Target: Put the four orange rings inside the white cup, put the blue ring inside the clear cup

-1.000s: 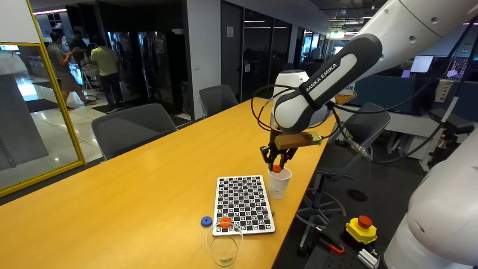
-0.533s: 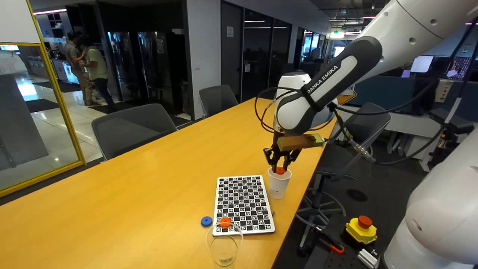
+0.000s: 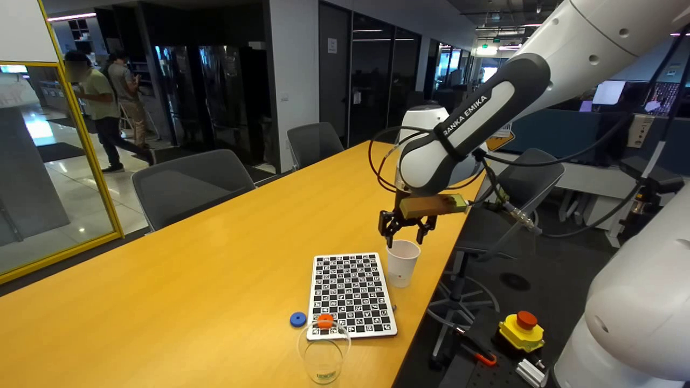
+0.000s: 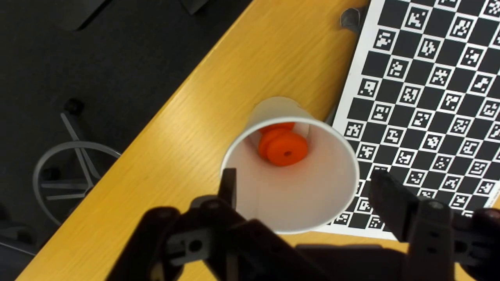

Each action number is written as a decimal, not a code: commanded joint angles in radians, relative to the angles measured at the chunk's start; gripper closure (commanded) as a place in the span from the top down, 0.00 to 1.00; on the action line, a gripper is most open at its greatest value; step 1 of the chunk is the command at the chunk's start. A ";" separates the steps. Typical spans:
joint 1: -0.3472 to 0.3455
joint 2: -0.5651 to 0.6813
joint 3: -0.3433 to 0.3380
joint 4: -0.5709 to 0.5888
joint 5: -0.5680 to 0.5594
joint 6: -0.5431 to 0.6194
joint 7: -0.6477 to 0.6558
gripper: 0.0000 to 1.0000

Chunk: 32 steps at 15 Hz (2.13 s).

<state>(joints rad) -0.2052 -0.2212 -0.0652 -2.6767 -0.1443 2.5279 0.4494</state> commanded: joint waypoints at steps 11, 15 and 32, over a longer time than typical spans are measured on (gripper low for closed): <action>0.218 -0.037 0.162 -0.067 0.153 0.025 -0.041 1.00; 0.276 0.029 0.198 -0.039 0.206 0.047 -0.045 1.00; 0.352 0.416 0.181 0.197 0.163 0.099 0.026 1.00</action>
<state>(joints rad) 0.1167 0.1493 0.1370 -2.5192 0.0424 2.5941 0.4436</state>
